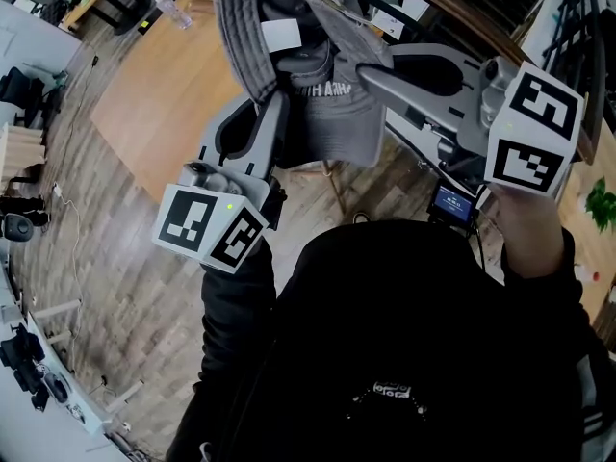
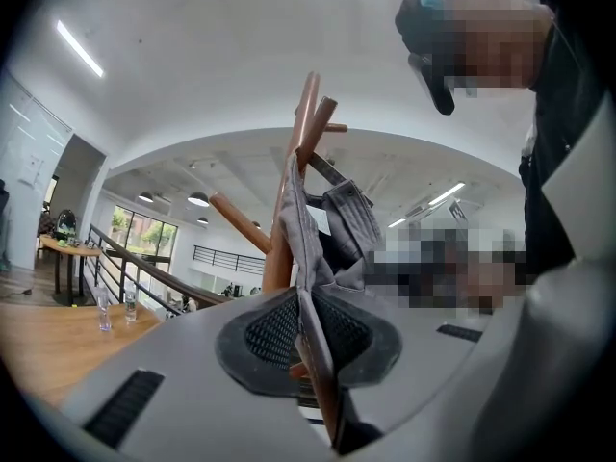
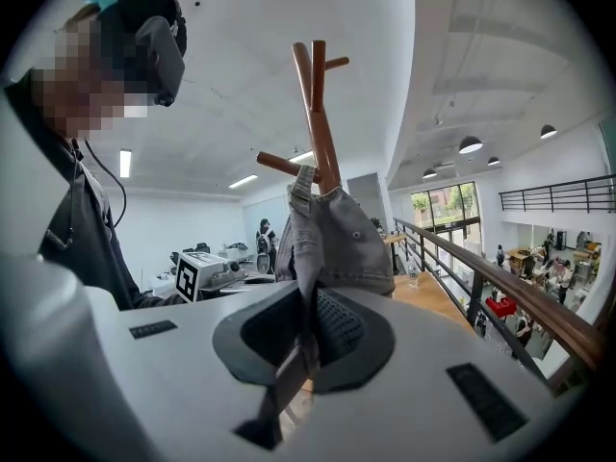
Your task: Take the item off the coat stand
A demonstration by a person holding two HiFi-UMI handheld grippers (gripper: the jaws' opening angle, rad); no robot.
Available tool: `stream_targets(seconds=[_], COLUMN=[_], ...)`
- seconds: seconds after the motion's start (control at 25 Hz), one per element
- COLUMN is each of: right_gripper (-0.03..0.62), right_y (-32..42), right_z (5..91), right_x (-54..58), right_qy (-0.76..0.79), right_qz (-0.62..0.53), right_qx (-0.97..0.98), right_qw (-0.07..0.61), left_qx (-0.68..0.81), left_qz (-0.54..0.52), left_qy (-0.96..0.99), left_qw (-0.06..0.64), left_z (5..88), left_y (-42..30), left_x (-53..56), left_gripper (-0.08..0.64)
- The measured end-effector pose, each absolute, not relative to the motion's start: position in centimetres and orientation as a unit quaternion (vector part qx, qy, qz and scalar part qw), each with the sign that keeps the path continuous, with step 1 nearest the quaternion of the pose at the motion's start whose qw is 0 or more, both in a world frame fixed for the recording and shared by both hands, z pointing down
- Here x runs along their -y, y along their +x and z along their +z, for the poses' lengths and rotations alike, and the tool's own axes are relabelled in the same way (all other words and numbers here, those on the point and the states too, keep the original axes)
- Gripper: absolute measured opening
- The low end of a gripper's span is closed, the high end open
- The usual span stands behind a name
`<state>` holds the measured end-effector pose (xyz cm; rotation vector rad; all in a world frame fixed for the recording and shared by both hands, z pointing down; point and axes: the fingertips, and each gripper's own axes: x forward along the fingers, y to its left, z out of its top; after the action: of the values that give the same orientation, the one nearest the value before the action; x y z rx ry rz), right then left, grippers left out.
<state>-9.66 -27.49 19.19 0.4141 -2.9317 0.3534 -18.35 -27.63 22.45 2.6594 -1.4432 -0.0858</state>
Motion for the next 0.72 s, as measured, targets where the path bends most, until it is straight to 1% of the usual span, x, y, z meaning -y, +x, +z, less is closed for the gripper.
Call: stream_targets(seconds=[0.48,0.72], right_gripper=[0.032,0.032], right_y=[-9.5,-9.4], right_z=[17.4,15.8], right_x=[26.0,24.2], right_qy=[0.125,0.117], right_qz=[0.094,0.077], right_qx=[0.986,0.989], right_qw=[0.061,0.040], left_qx=[0.486,0.484], left_qz=[-0.032,-0.043], left_qy=[0.873,0.874], left_qw=[0.030,0.024], left_z=[20.3,18.8], left_y=[-18.1,-18.0], left_x=[26.1,24.5], left_gripper=[0.034,0.034])
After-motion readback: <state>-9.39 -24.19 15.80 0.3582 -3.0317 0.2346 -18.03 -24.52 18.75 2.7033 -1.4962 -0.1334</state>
